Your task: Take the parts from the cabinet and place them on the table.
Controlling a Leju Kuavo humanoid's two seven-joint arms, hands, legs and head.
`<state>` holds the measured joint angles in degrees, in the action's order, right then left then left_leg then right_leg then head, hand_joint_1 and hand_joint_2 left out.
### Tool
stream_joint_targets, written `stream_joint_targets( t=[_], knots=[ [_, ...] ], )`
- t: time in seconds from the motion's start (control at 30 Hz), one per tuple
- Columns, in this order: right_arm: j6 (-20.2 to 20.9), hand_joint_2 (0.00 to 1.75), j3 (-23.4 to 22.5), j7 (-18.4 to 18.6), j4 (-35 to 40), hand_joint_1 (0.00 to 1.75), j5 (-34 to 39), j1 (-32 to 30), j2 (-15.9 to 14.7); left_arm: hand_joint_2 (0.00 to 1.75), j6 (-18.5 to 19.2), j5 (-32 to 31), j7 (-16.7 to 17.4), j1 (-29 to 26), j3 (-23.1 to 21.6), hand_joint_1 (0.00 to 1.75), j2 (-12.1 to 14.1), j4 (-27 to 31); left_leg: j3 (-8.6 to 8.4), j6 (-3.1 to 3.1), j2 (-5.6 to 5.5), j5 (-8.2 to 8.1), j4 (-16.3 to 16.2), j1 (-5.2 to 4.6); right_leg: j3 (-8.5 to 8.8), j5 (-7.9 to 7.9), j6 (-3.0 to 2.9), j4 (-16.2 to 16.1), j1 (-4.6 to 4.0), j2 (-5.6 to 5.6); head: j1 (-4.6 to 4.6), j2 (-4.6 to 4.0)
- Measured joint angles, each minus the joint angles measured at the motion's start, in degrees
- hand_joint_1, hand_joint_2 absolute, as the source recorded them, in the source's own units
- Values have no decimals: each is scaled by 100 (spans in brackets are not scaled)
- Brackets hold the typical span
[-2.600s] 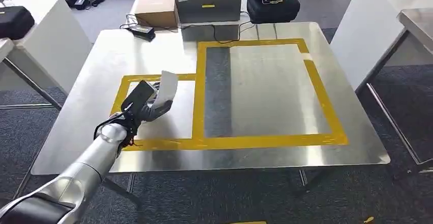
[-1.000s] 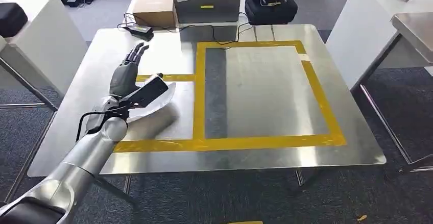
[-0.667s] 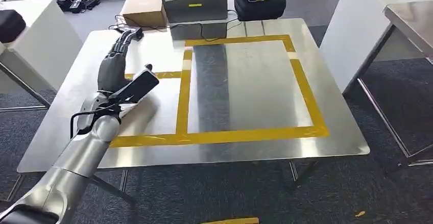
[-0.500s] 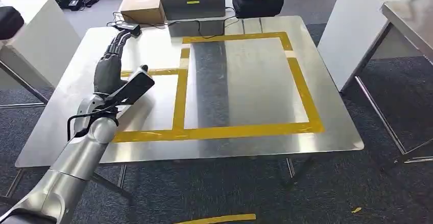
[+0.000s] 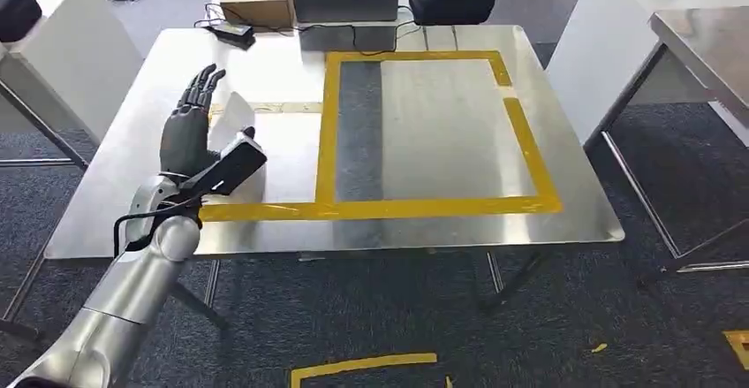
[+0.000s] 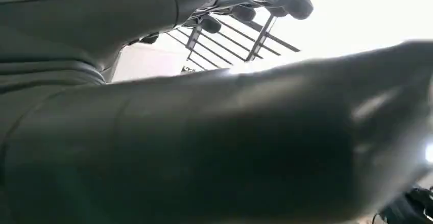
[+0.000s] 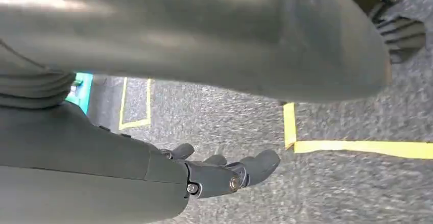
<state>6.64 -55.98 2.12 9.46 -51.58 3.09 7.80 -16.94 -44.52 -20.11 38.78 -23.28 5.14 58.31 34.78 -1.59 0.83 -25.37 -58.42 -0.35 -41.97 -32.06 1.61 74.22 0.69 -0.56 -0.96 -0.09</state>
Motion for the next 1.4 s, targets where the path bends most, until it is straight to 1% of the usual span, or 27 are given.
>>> stream_joint_targets(
  t=[0.07, 0.1, 0.13, 0.23, 0.27, 0.33, 0.4, 0.47, 0.5, 0.57, 0.6, 0.63, 0.67, 0.73, 0.77, 0.8, 0.83, 0.9, 0.93, 1.0, 1.07, 1.1, 1.23, 1.27, 1.3, 1.33, 1.4],
  knots=[
    [-28, 0, -7, 11, 0, 0, 0, 0, -18, 0, -28, 31, -52, 3, -2, 0, 0, -39, 99, 22, 5, 21, -78, 0, 689, 358, -41, -1002, -6, 27, 2, 0],
    [-31, 0, -11, 9, 0, 0, 0, 11, -31, 0, -44, 35, -74, 5, -2, 0, 0, -48, 132, 34, 16, 29, -112, 0, 910, 283, -87, -1431, -21, 37, 0, 0],
    [-33, 0, -18, 9, 0, 0, 0, 17, -39, 0, -63, 44, -101, 15, -2, 0, 2, -66, 178, 71, 26, 53, -115, -21, 953, 309, -120, -1452, -68, 40, -11, 0],
    [-37, 0, -33, 2, 0, 0, 2, 10, -50, 0, -85, 52, -142, 15, -11, 0, -7, -138, 180, 166, 26, 164, -83, 3, 894, 416, -193, -1484, -96, 33, 4, 0],
    [-31, 0, -33, -2, 0, 0, 2, 8, -52, 0, -105, 55, -153, 17, -13, 0, -2, -161, 190, 206, 14, 188, -83, -28, 880, 492, -244, -1567, -34, 38, -2, 0],
    [-2, 0, -37, -18, 0, 0, -2, 17, -52, 0, -160, 68, -186, 26, -13, 0, 22, -210, 322, 275, -66, -244, -396, 4, 827, 593, -313, -1594, 1, 66, -18, 0],
    [22, 0, -37, -31, 0, 0, -26, 17, -55, 0, -210, 85, -218, 19, -20, 0, 41, -240, 550, 340, -69, -788, -1211, 55, 720, 674, -316, -1592, 7, 68, -20, 0],
    [39, 0, -37, -33, 0, 0, -52, 17, -55, 0, -251, 140, -234, -6, -31, 0, 72, -288, 616, 397, -68, -964, -1758, 103, 596, 771, -293, -1584, 25, 68, -20, 0],
    [37, 0, -39, -33, 0, 0, -59, 16, -55, 0, -273, 155, -236, -8, -33, 0, 90, -304, 486, 422, -68, -825, -1668, 126, 528, 820, -271, -1578, 45, 65, -20, 0],
    [33, 0, -39, -33, 0, 0, -63, 14, -55, 0, -299, 170, -245, -6, -35, 0, 107, -312, -68, 473, -68, -416, -917, 168, 408, 897, -198, -1542, 106, 62, -22, 0],
    [22, 0, -39, -31, 0, 0, -66, 16, -55, 0, -304, 173, -247, 1, -35, 0, 116, -312, -424, 507, -75, -381, -395, 200, 367, 931, -152, -1513, 125, 60, -24, 0],
    [9, 0, -39, -33, 2, 0, -66, 18, -68, 0, -317, 173, -251, 11, -37, 0, 114, -312, -648, 527, -116, -571, -95, 155, 325, 969, -98, -1506, 121, 52, -31, 0],
    [-18, 0, -39, -31, 2, 0, -66, 22, -63, 0, -365, 168, -262, 10, -42, 0, 114, -312, -609, 398, -139, -548, -55, 128, 319, 1036, -39, -1529, 117, 52, -13, 0],
    [-52, 0, -39, -22, 2, 0, -55, 20, -63, 0, -450, 120, -245, 11, -42, 0, 127, -328, -525, 317, -135, -491, -69, 92, 313, 1167, 36, -1597, 119, 40, -31, 0],
    [-59, 0, -39, -11, 2, 0, -52, -2, -61, 0, -494, 98, -223, 10, -44, 0, 127, -334, -421, 221, -122, -426, -45, 102, 289, 1238, 92, -1638, 122, 29, -37, 0],
    [-63, 0, -39, -13, 0, 0, -50, -5, -59, 0, -527, 81, -216, 19, -41, 0, 129, -347, -414, 142, -90, -355, -31, 130, 251, 1106, 105, -1590, 145, 44, -35, 0],
    [-66, 0, -39, -7, 0, 0, -50, -6, -59, 0, -542, 76, -201, 21, -44, 0, 129, -354, -328, 80, -86, -280, -33, 120, 153, 747, 103, -1376, 137, 50, -31, 0],
    [-68, 0, -39, -22, 0, 0, -50, 2, -55, 0, -559, 72, -192, 19, -44, 0, 129, -367, -153, 23, -83, -142, -39, 95, -57, 42, 104, -549, 107, 48, -28, 0],
    [-68, 0, -39, -28, 0, 0, -50, 12, -55, 0, -588, 63, -181, 13, -44, 0, 129, -378, -55, 9, -77, -70, -45, 72, -142, -156, 105, -101, 83, 48, -28, 0],
    [-68, 0, -39, -50, 0, 0, -50, 15, -55, 0, -632, 13, -162, -13, -44, 0, 131, -400, 130, -4, -64, 59, -68, 30, -75, -10, 63, 268, 43, 47, -30, 0],
    [-68, 0, -39, -61, 0, 0, -50, 15, -55, 0, -671, -6, -144, -40, -44, 0, 135, -406, 307, -2, -62, 182, -92, -3, 407, 411, -27, -189, -7, 48, -28, 0],
    [-66, 0, -39, -68, 0, 0, -50, 17, -55, 0, -690, -26, -140, -44, -44, 0, 138, -406, 362, 3, -63, 226, -102, -15, 673, 481, -67, -518, -26, 47, -28, 0],
    [-66, 0, -39, -70, 0, 0, -50, 19, -55, 0, -699, -35, -136, -44, -44, 0, 138, -406, 382, 4, -64, 243, -103, -18, 798, 476, -85, -673, -36, 48, -28, 0],
    [-66, 0, -39, -77, 2, 0, -52, 41, -63, 0, -721, -61, -118, -51, -44, 0, 138, -398, 430, 31, -62, 302, -115, -33, 1192, 127, -180, -1296, -78, 51, -33, 0],
    [-55, 0, -39, -87, 2, 0, -68, 49, -63, 0, -748, -98, -90, -63, -46, 0, 157, -389, 408, 102, -42, 419, -71, -10, 1305, 110, -192, -1572, -116, 30, -22, 0],
    [-52, 0, -39, -70, -2, 0, -68, 55, -52, 0, -767, -105, -83, -97, -46, 0, 197, -389, 450, 195, -52, 540, 4, -15, 1203, 315, -286, -1658, -53, 59, -11, 0],
    [-52, 0, -42, -70, 0, 0, -70, 66, -57, 0, -769, -105, -81, -106, -52, 0, 232, -389, 601, 280, -88, -146, -394, 14, 1037, 481, -338, -1679, -41, 71, -46, 0]
  ],
)
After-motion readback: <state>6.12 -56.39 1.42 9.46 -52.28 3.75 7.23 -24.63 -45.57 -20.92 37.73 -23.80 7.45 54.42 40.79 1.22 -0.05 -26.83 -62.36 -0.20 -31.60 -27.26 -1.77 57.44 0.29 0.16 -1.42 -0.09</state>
